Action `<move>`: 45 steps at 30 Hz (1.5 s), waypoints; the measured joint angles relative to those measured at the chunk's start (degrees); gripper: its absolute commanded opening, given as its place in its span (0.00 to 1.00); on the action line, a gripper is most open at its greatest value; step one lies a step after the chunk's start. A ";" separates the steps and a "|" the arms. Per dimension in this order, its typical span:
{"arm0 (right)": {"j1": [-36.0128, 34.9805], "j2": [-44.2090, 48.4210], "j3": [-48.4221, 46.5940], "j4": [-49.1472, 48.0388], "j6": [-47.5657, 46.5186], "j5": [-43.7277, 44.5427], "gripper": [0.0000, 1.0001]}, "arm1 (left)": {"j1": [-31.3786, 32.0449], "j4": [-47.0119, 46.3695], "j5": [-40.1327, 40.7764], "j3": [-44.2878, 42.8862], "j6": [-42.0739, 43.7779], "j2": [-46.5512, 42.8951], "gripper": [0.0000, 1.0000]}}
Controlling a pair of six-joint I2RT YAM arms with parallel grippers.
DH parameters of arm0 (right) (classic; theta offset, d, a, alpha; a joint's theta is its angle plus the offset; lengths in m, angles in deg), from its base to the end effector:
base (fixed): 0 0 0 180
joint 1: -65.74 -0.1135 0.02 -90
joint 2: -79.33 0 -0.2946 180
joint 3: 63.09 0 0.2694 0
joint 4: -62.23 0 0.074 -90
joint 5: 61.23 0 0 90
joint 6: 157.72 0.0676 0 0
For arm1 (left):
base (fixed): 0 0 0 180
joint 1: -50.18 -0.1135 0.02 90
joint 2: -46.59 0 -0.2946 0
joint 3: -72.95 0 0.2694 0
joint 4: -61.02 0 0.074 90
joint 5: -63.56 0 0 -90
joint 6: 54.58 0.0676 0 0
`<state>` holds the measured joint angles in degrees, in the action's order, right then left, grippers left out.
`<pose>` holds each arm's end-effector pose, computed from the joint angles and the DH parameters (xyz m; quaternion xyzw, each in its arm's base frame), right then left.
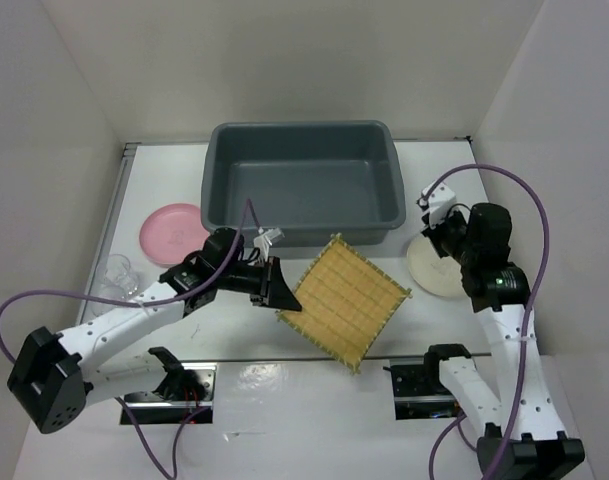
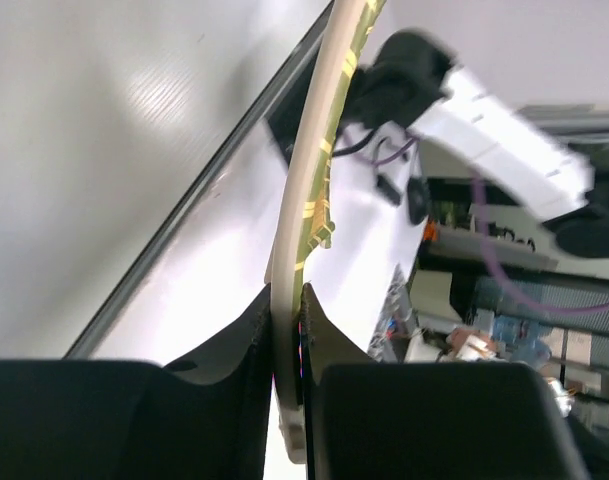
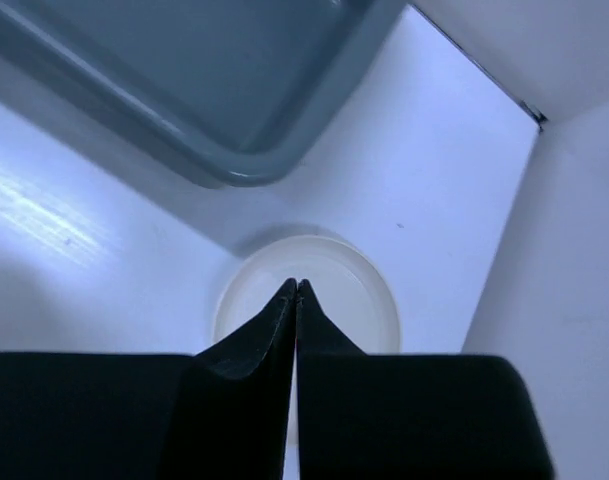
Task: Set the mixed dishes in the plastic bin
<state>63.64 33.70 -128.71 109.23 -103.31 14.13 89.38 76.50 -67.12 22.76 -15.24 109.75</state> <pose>0.1906 0.0241 0.3529 -0.3362 0.7789 -0.0453 0.5275 0.1734 -0.1983 0.2562 0.0965 0.8193 -0.5503 0.1287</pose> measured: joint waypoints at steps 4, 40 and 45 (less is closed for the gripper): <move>6.27 1.18 2.36 -1.66 3.80 4.22 0.16 | -2.25 6.51 -0.04 -8.79 -0.83 -0.68 0.00; 27.28 40.48 14.88 -0.26 -5.42 -8.46 0.36 | -19.37 4.92 11.93 -76.43 -20.52 75.14 0.58; 27.28 40.48 14.88 -0.28 -5.42 -8.15 0.37 | -19.10 2.45 12.50 -73.22 -21.51 75.01 1.00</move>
<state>90.91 74.18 -113.83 108.94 -108.73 5.98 70.28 78.94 -54.62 -50.46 -36.74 184.76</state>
